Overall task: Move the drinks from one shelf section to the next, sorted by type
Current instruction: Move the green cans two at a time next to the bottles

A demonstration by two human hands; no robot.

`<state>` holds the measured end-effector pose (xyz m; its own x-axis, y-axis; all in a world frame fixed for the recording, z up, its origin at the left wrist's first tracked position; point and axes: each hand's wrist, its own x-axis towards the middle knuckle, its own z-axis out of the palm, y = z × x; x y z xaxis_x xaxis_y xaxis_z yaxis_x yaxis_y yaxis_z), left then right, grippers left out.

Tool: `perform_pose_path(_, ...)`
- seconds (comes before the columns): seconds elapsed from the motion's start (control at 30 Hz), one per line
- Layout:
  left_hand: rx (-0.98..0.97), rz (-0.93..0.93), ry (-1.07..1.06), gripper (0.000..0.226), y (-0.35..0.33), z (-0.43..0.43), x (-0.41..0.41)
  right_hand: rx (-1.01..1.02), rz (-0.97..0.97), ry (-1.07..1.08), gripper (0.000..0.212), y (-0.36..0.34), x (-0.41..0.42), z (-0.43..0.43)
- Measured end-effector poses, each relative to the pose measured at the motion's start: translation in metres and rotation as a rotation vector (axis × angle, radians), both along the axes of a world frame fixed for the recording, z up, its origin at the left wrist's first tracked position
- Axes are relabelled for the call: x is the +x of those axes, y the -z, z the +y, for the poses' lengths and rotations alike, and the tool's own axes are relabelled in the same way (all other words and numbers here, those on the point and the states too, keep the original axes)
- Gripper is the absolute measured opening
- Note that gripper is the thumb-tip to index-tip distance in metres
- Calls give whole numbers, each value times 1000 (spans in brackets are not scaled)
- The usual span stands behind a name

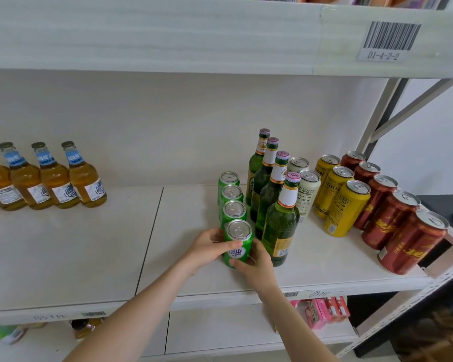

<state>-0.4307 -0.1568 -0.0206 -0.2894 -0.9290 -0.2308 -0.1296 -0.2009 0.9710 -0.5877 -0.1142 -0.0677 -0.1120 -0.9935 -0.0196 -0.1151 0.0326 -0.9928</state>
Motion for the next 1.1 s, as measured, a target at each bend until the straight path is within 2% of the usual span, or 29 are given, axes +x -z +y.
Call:
perform_pose_path(0.13, 12, -8, -14, 35, -1, 2, -1, -2, 2, 16, 62, -1, 1, 1)
perform_pose_path(0.3, 20, -20, -9, 27, -7, 8, -1, 15, 24, 33, 63, -4, 1, 7)
perform_pose_path(0.5, -38, -133, -85, 39, -5, 22, 23, 76, 156, 114, 70, -6, -3, 34)
perform_pose_path(0.63, -143, -247, -177, 42, 3, 40, 54, 67, 332, 156, 70, -10, -3, 60)
perform_pose_path(0.7, -236, -385, -185, 41, 4, 52, 72, -5, 457, 175, 68, -12, 3, 75)
perform_pose_path(0.77, -351, -605, -155, 45, 4, 67, 90, -80, 607, 178, 68, -14, 12, 87)
perform_pose_path(0.93, -651, -1076, -66, 56, 7, 102, 129, -83, 889, 117, 71, -17, 43, 102)
perform_pose_path(1.03, -715, -1250, -35, 59, 10, 114, 146, -110, 982, 70, 71, -17, 65, 107)
perform_pose_path(1.1, -703, -1300, -32, 60, 13, 120, 160, -138, 1032, 43, 70, -18, 80, 109)
